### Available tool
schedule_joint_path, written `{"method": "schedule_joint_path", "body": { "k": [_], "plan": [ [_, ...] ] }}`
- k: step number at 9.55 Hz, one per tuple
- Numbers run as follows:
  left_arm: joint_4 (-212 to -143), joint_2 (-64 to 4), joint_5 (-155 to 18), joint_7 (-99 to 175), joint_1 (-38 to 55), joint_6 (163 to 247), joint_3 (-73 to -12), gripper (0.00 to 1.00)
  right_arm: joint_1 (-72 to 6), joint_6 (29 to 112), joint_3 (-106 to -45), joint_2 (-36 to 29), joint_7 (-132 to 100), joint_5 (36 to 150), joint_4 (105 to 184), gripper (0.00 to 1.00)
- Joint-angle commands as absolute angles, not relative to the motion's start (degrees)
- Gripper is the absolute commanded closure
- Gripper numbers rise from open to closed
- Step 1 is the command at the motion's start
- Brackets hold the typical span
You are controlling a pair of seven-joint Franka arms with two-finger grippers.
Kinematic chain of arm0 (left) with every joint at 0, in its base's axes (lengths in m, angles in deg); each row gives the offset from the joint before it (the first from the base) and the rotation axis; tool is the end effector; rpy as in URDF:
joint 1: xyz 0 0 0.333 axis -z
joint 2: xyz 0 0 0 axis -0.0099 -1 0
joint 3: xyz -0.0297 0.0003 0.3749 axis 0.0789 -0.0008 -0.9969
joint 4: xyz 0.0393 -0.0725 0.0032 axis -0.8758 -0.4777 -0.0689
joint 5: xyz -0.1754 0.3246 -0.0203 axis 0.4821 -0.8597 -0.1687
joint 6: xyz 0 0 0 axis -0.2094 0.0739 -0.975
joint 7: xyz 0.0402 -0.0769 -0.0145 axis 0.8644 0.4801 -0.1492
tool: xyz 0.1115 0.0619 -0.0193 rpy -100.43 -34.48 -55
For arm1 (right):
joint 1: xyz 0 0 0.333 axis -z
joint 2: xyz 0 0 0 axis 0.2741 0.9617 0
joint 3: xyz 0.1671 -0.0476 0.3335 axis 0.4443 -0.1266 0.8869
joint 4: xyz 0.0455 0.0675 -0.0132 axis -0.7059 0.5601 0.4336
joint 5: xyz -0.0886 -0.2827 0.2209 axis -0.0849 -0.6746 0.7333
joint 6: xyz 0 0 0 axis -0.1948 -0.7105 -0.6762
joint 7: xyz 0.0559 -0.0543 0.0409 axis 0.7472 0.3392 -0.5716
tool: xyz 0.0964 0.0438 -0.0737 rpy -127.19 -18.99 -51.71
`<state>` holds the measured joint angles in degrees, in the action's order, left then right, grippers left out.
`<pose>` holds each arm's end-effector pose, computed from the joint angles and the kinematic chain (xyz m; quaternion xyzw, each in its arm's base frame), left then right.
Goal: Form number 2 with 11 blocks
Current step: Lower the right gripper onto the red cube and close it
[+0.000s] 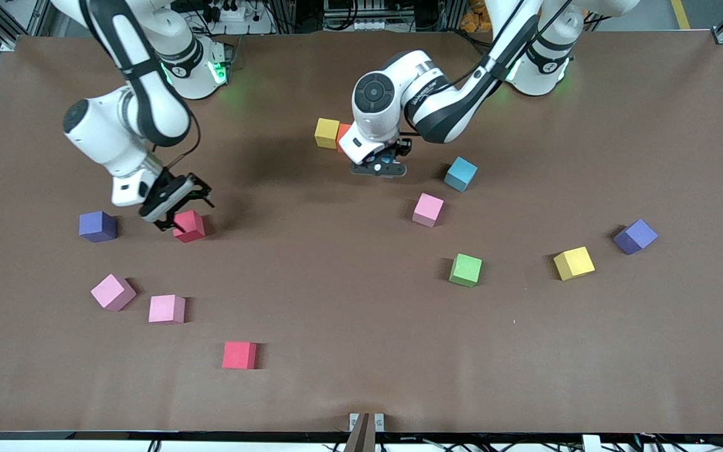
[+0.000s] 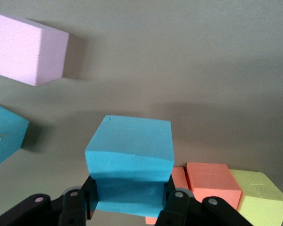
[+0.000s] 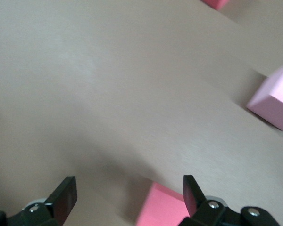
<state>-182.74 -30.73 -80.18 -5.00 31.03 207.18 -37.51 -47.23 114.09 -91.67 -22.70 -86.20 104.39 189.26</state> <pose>0.3814 -0.4962 0.3362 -0.9926 0.0491 0.1081 0.0245 0.4708 0.0522 0.3240 -0.9185 -0.3460 -0.1676 0.0920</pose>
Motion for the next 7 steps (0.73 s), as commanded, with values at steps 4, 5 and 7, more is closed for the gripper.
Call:
{"method": "schedule_joint_path", "body": {
  "k": [4, 5, 7],
  "plan": [
    [-180.54, -34.67, -77.58, -7.96, 34.76, 210.75, -40.68, 1.0, -42.27, 112.68, -91.52, -12.05, -82.17, 104.19, 183.64, 0.0],
    [-180.54, -35.1, -77.05, -10.06, 35.64, 211.71, -41.82, 1.0, -42.27, 110.58, -91.69, -11.0, -80.32, 104.19, 182.5, 0.0],
    [-180.54, -35.98, -75.64, -12.88, 36.52, 213.04, -42.0, 1.0, -42.19, 107.14, -91.96, -10.11, -74.62, 103.93, 181.35, 0.0]
  ]
}}
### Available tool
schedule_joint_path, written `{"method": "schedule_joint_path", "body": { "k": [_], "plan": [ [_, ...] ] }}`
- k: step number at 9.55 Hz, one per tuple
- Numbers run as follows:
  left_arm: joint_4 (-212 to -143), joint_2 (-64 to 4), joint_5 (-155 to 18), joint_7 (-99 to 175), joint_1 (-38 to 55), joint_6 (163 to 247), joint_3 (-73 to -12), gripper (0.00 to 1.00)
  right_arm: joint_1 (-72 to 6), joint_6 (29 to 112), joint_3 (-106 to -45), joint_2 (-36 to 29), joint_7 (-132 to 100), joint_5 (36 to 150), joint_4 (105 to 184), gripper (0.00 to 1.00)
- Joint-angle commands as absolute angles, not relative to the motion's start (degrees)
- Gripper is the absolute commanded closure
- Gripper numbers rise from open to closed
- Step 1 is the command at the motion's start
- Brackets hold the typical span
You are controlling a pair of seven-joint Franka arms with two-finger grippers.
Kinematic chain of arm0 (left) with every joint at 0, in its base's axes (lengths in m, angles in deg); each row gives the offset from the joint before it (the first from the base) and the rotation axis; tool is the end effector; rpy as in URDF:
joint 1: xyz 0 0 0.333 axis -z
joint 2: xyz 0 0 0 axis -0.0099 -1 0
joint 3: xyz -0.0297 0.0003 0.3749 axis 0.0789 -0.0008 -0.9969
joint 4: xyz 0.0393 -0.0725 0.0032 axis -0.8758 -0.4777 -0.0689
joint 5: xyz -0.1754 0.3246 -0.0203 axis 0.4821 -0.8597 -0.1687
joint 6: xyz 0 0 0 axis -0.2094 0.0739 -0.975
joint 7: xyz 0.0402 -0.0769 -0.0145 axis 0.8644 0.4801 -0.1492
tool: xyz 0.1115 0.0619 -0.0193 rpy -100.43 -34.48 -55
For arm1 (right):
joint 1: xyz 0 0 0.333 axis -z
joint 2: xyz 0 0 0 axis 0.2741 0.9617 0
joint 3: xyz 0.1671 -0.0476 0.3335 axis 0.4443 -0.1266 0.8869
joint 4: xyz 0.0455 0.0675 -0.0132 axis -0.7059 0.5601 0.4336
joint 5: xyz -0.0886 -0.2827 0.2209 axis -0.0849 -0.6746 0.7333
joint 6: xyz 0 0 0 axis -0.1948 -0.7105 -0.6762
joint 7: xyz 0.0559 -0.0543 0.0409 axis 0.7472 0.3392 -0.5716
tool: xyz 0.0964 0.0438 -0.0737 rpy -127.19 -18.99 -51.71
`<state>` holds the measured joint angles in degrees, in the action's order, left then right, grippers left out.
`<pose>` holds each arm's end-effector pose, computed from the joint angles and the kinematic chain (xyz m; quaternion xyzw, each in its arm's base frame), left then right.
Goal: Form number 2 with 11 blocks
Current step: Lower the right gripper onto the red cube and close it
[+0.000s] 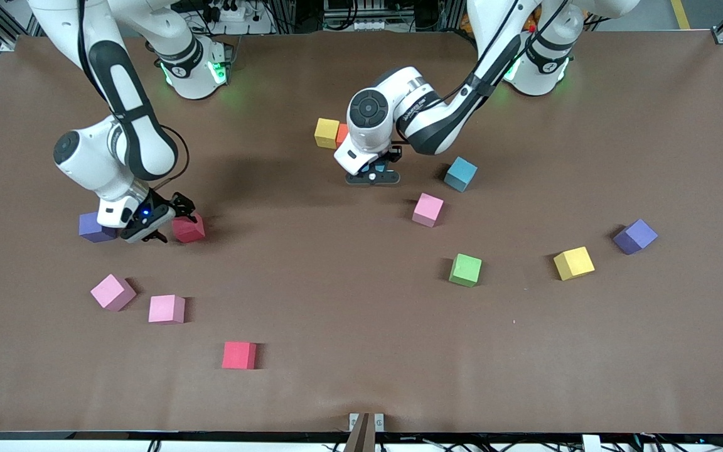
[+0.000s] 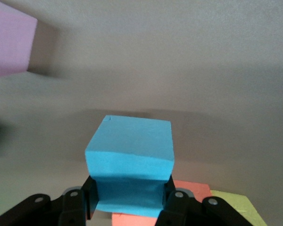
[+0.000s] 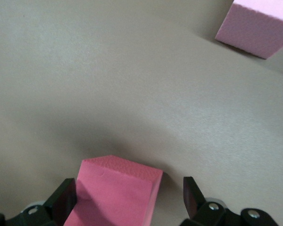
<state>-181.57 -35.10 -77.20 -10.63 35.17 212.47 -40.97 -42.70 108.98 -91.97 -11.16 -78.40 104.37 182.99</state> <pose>0.3818 -0.5187 0.2990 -0.9932 -0.0135 0.1153 0.0070 0.5021 0.0243 0.2646 -0.9569 -0.2555 -0.0941 0.1016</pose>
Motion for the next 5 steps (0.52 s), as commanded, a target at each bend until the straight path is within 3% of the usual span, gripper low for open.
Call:
{"method": "schedule_joint_path", "body": {
  "k": [1, 3, 5],
  "plan": [
    [-180.63, -36.25, -75.37, -14.03, 36.52, 213.21, -42.01, 1.0, -42.27, 107.13, -91.87, -10.11, -72.24, 103.32, 181.35, 0.0],
    [-181.24, -36.25, -75.9, -13.6, 36.61, 213.22, -42.01, 1.0, -42.63, 105.48, -91.87, -10.11, -67.76, 101.57, 181.26, 0.0],
    [-181.42, -36.34, -75.99, -13.34, 36.96, 213.22, -42.01, 1.0, -39.75, 94.38, -92.3, -9.85, -57.78, 91.17, 174.28, 0.0]
  ]
}}
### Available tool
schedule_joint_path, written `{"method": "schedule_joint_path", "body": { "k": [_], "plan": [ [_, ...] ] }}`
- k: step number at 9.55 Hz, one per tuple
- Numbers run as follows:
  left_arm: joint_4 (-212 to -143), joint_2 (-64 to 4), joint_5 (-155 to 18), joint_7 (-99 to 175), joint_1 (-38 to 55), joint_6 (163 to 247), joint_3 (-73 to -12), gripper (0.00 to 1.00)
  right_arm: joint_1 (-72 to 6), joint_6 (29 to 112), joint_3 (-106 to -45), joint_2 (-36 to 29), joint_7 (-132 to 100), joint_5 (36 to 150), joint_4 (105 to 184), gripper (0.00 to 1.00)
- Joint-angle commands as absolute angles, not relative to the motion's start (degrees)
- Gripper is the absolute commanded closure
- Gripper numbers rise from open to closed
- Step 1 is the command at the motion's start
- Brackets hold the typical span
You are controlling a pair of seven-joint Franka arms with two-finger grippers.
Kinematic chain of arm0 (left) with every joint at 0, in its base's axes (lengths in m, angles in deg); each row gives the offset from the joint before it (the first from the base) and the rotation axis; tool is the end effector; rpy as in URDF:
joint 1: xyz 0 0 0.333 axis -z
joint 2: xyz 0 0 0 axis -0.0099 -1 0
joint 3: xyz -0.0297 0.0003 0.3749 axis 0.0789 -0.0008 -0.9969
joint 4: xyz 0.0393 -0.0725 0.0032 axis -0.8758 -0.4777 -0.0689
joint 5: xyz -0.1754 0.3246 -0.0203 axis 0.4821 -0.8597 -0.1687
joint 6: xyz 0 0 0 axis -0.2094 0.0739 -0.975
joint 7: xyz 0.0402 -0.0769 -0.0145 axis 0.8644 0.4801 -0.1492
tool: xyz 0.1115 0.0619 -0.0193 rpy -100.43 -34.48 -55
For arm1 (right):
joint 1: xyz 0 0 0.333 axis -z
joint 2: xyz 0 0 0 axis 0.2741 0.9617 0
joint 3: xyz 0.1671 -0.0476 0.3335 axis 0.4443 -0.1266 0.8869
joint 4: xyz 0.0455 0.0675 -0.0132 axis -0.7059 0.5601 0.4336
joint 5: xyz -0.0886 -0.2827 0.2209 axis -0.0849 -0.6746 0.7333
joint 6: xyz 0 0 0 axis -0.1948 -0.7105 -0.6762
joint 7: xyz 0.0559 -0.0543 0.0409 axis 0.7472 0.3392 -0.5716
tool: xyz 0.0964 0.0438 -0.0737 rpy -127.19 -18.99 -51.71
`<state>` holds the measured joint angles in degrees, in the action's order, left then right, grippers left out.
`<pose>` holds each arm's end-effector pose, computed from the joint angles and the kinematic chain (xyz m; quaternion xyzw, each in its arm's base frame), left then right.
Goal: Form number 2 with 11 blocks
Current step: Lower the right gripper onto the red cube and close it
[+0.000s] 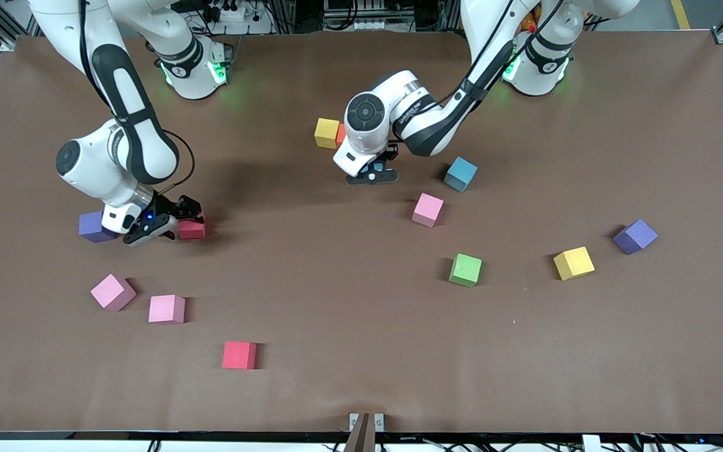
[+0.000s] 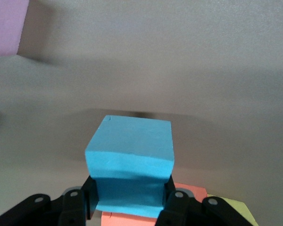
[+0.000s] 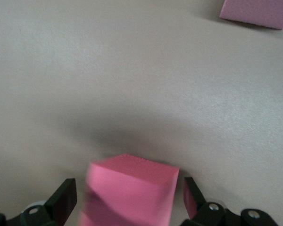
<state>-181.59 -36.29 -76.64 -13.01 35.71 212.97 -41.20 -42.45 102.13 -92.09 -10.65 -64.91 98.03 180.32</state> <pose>0.3784 -0.5215 0.2864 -0.9916 -0.0353 0.1235 0.0116 0.5094 0.0364 0.2671 -0.9708 -0.1988 -0.0446 0.1268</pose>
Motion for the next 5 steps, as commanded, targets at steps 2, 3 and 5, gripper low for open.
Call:
{"method": "schedule_joint_path", "body": {
  "k": [2, 3, 5],
  "plan": [
    [-181.77, -36.95, -76.25, -12.98, 37.66, 213.22, -42.01, 1.0, -36.05, 79.17, -91.96, -9.5, -43.54, 74.91, 162.51, 0.0],
    [-181.86, -37.48, -76.42, -12.81, 38.28, 213.22, -42.01, 1.0, -36.03, 75.27, -91.87, -9.5, -39.82, 72.58, 159.23, 0.0],
    [-182.38, -37.75, -77.3, -12.81, 38.72, 213.22, -42.01, 1.0, -36.82, 74.97, -91.69, -9.5, -30.01, 72.55, 159.2, 0.0]
  ]
}}
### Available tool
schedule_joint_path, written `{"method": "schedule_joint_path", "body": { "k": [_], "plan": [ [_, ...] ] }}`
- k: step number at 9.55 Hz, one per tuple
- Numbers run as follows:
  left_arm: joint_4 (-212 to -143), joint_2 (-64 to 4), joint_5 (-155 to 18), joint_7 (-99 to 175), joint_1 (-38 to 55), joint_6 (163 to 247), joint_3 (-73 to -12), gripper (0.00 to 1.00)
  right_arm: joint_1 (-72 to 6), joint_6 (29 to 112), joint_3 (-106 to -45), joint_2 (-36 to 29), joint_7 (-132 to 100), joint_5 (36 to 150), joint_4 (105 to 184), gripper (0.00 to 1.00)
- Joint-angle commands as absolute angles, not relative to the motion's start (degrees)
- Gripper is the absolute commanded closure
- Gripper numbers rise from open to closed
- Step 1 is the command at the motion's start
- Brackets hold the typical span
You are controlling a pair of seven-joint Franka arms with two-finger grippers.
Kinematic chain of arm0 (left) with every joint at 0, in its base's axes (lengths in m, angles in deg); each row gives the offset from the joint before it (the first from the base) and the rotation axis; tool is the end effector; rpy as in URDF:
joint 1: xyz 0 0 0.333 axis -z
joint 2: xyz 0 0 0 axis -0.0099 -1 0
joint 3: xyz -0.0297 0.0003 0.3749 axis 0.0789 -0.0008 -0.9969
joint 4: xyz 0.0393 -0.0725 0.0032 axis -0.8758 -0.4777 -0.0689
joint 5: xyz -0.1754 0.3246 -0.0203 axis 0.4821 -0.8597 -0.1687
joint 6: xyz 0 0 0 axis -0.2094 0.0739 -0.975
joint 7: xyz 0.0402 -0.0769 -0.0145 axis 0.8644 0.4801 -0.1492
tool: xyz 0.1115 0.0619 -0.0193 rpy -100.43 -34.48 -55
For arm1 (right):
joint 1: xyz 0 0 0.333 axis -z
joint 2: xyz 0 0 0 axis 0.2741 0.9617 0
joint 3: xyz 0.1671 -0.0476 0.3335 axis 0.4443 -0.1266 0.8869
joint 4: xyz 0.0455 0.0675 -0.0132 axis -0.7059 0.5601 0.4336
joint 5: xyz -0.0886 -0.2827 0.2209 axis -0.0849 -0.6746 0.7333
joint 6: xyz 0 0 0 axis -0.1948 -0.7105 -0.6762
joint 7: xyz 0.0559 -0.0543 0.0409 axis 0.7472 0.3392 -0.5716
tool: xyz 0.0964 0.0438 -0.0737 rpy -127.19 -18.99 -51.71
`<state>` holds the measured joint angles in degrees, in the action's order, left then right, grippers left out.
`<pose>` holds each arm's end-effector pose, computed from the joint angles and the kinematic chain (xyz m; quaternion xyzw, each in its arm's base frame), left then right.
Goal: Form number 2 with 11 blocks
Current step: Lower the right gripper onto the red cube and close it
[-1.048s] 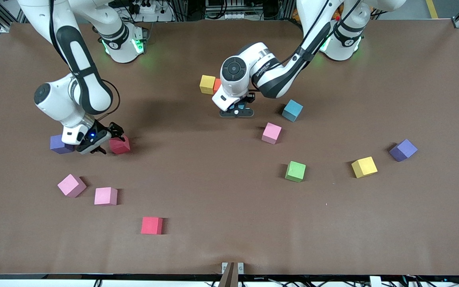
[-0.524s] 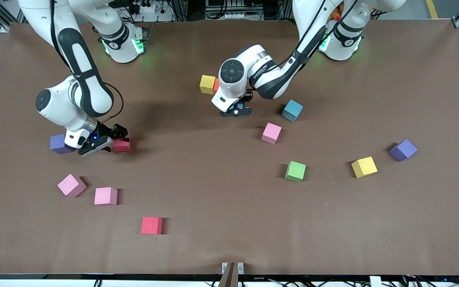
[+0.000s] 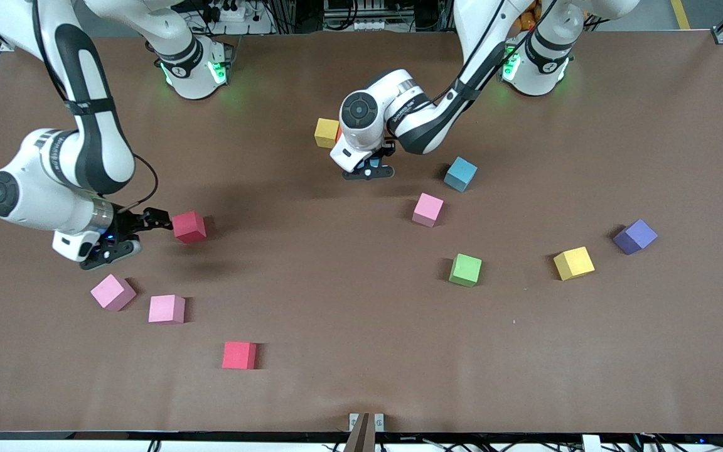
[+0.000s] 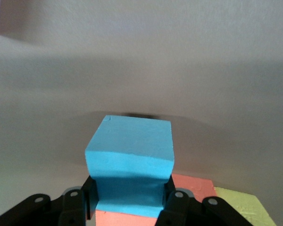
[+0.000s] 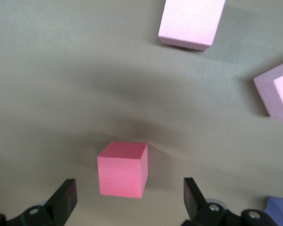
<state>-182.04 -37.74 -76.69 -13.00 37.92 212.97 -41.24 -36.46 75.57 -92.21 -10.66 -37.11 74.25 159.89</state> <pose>0.3553 -0.5327 0.2679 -0.9904 -0.0166 0.1347 0.0255 0.5781 0.0143 0.3638 -0.9867 -0.1229 0.0585 0.0886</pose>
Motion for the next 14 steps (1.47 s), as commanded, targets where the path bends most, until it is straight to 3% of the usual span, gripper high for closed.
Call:
{"method": "schedule_joint_path", "body": {
  "k": [1, 4, 10, 14],
  "plan": [
    [-182.91, -37.75, -77.65, -12.81, 38.72, 213.22, -41.92, 1.0, -37.26, 74.71, -91.52, -9.32, -23.68, 72.55, 159.46, 0.0],
    [-183.53, -37.66, -78.01, -12.81, 38.63, 213.22, -41.57, 1.0, -39.71, 75.05, -90.55, -7.83, -22.03, 70.9, 160.42, 0.0],
    [-183.53, -37.83, -78.01, -12.89, 38.81, 213.39, -41.48, 1.0, -40.87, 86.54, -90.29, -7.74, -30.9, 68.42, 168.41, 0.0],
    [-183.44, -38.45, -78.01, -12.89, 39.07, 213.92, -41.48, 1.0, -40.78, 89.11, -90.29, -6.42, -31.08, 68.42, 169.65, 0.0]
  ]
}}
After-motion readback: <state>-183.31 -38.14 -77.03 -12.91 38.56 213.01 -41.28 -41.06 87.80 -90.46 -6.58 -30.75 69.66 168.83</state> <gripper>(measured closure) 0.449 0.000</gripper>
